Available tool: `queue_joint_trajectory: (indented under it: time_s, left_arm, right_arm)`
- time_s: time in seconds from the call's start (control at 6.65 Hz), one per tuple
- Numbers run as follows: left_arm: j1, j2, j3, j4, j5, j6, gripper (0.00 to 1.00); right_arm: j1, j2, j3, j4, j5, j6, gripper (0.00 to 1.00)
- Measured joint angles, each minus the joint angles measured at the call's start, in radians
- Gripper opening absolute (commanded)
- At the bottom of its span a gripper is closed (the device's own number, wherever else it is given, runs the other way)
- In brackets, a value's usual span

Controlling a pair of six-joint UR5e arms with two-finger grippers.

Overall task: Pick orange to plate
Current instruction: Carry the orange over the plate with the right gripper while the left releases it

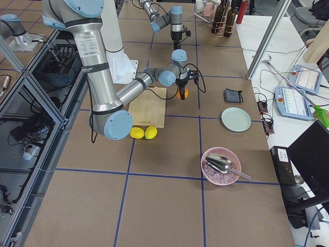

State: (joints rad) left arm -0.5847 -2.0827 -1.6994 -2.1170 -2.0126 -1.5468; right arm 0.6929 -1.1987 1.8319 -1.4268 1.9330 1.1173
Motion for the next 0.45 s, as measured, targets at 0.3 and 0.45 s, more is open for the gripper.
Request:
queue_joint_trajectory:
  time_s: [0.3,0.45]
  left_arm:
    - [-0.049,0.077,-0.077,0.001,-0.007,0.009,0.91]
    - [-0.077,0.124,-0.112,0.002,-0.010,0.012,1.00]
  right_arm:
    - [-0.106,0.274,-0.167,-0.050,-0.094,0.253,0.00]
    - [-0.136,0.353,-0.265,0.007,-0.128,0.320,0.00]
